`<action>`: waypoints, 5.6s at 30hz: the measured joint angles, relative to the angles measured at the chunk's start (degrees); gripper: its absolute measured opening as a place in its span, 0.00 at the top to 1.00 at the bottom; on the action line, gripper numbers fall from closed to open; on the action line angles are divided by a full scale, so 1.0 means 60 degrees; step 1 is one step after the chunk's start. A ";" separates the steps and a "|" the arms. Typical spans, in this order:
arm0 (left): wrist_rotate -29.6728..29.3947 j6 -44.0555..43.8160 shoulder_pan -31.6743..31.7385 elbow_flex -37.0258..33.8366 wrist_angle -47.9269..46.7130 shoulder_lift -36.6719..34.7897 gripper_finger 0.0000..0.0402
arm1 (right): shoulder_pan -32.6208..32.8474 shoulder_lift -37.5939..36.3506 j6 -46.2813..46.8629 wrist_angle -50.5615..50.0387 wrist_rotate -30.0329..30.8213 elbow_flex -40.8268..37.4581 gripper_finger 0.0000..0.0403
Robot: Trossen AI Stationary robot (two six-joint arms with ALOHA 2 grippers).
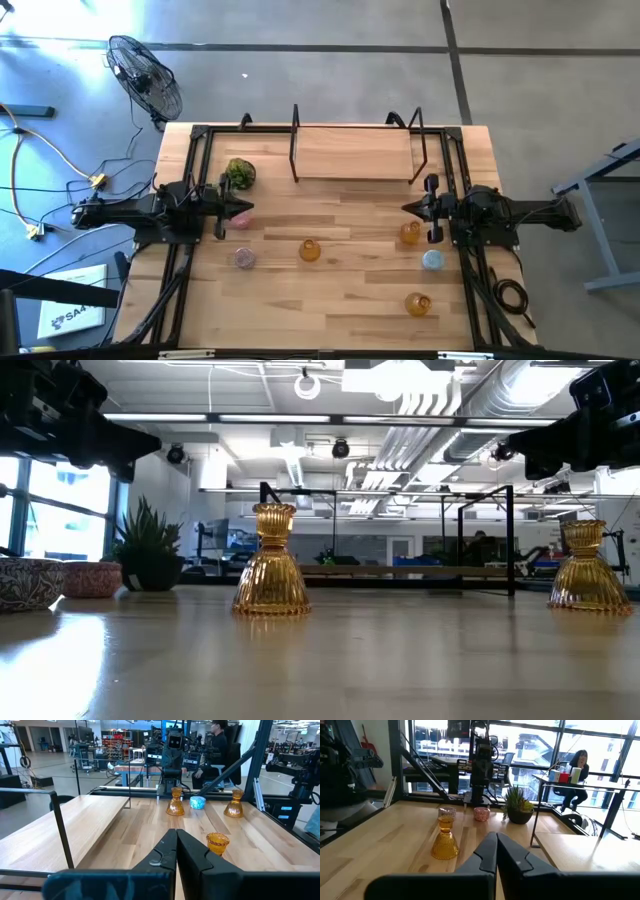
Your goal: Pick & Place candle stick holders
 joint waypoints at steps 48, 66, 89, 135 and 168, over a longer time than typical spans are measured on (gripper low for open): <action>-0.0255 0.0463 0.0004 0.0000 0.0036 0.0000 1.00 | 0.0003 0.0000 0.0001 -0.0003 -0.0002 0.0001 1.00; -0.1312 0.0053 0.0004 0.0419 -0.0530 0.0103 0.93 | 0.0000 0.0002 0.0001 0.0000 0.0000 0.0000 1.00; -0.0973 -0.0722 0.0000 0.1397 -0.0235 0.1129 0.25 | 0.0000 -0.0001 0.0001 -0.0003 -0.0003 -0.0001 1.00; 0.0488 0.2747 0.0004 1.0346 -1.2556 1.0538 0.25 | 0.0000 -0.0001 0.0001 0.0000 -0.0004 -0.0001 1.00; 0.0965 0.1337 0.0004 0.8677 -1.1362 1.0400 0.06 | 0.0000 -0.0001 0.0001 0.0000 0.0000 0.0003 1.00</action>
